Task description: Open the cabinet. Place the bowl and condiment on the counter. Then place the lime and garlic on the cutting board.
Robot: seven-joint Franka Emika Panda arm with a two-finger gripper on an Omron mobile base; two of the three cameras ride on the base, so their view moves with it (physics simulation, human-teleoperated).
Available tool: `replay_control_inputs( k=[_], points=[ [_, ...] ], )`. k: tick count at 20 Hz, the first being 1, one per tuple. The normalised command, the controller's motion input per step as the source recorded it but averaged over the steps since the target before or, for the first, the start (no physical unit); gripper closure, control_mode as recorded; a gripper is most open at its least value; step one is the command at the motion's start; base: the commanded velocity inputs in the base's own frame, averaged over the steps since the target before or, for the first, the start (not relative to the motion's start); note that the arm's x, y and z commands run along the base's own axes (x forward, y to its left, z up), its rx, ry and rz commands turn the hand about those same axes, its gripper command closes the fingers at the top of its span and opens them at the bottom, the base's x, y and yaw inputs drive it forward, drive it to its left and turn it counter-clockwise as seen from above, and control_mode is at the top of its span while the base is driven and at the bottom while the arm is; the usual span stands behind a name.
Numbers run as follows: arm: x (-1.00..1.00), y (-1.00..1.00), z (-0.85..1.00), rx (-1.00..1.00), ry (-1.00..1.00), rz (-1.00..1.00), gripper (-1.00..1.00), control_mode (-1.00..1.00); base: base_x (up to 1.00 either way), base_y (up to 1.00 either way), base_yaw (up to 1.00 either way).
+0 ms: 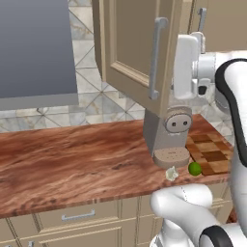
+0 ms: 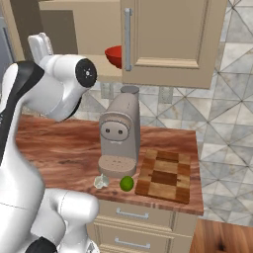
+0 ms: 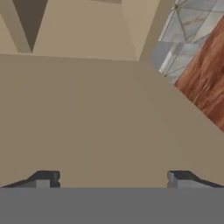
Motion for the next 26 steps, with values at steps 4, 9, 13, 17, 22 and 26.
replay_control_inputs(
  k=[4, 9, 13, 17, 22, 26],
  points=[
    [0.29, 0.82, -0.33, -0.01, 0.01, 0.01, -1.0, -1.0, 0.0, 0.0, 0.0],
    [0.5, 0.9, -0.34, -0.01, 0.01, 0.0, -1.0, -1.0, 0.0, 0.0, 0.0],
    [0.32, 0.76, -0.08, 0.0, 0.0, 0.0, -1.0, -1.0, 0.0, 0.0, 0.0],
    [-0.03, 0.05, 0.2, 0.0, 0.0, 0.0, -1.0, -1.0, 0.0, 0.0, 0.0],
    [-0.56, -0.91, 0.02, 0.0, 0.0, -0.08, -1.0, -1.0, 0.0, 0.0, 0.0],
    [-0.59, -1.0, 0.02, 0.0, 0.02, -0.15, -1.0, -1.0, 0.0, 0.0, 0.0]
  ],
)
